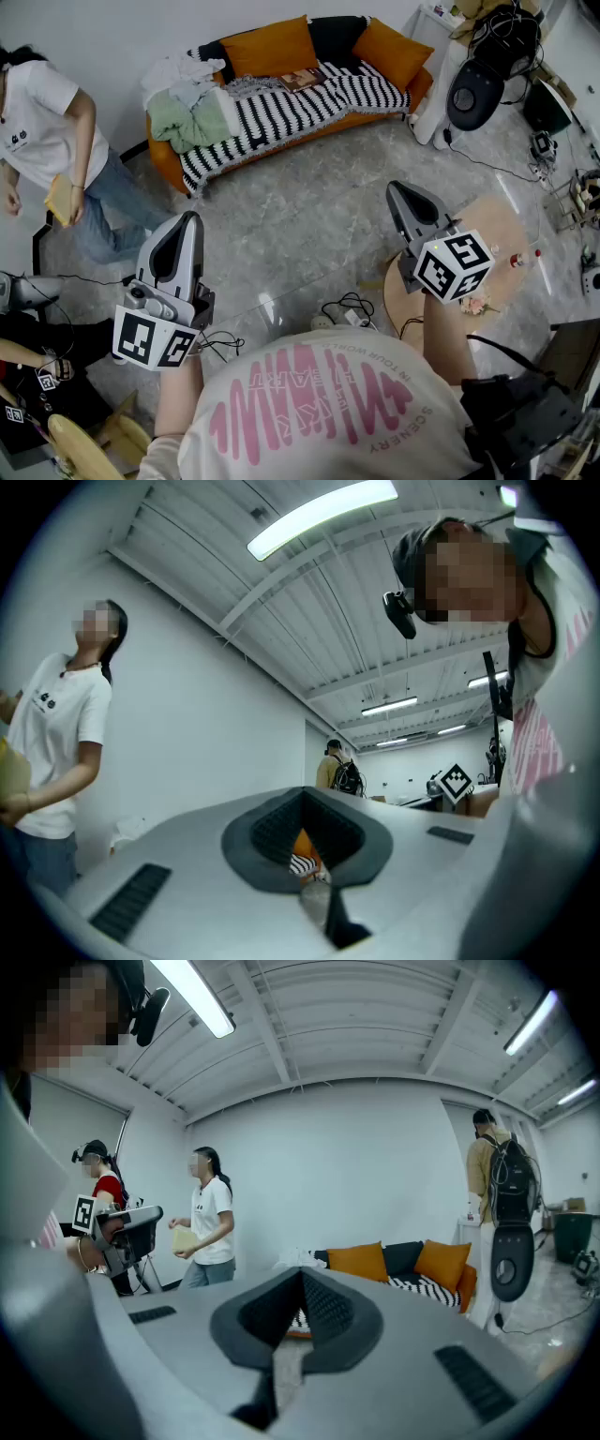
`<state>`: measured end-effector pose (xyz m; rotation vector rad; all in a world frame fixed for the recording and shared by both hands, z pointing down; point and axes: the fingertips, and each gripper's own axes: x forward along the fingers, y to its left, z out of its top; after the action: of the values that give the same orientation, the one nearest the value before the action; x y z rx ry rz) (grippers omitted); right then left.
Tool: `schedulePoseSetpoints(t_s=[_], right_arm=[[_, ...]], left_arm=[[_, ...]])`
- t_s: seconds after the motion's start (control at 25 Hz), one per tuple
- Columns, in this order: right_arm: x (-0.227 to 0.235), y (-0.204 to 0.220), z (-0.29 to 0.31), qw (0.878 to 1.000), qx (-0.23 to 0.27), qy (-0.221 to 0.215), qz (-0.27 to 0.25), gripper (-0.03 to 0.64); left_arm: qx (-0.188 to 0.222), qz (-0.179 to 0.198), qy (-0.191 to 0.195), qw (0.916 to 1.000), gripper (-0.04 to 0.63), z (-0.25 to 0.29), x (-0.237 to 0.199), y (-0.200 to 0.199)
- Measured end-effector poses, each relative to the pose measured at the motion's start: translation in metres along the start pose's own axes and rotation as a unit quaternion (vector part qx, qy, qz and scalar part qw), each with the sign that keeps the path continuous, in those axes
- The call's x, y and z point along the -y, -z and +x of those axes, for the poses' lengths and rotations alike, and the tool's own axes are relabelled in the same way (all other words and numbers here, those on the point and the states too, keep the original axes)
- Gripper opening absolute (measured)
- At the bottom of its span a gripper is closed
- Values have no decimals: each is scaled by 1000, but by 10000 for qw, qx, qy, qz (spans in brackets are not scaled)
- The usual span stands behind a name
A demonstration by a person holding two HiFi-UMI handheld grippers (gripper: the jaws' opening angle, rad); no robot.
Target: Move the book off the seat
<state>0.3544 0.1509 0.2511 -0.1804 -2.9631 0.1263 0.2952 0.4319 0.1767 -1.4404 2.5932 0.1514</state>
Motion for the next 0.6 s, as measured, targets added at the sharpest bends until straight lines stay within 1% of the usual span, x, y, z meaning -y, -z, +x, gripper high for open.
schedulePoseSetpoints(t_s=[0.16,0.44,0.6], right_arm=[[1,-6,-8,10000,-20,-17,-45,6],[-2,-5,6,10000,9,30,-57,6],[-11,-7,15,9995,237,-29,183,6]], left_arm=[[-2,13,8,10000,8,2,10,-8],[32,11,9,10000,8,2,-9,-3],[0,19,66,10000,8,-4,-21,0]])
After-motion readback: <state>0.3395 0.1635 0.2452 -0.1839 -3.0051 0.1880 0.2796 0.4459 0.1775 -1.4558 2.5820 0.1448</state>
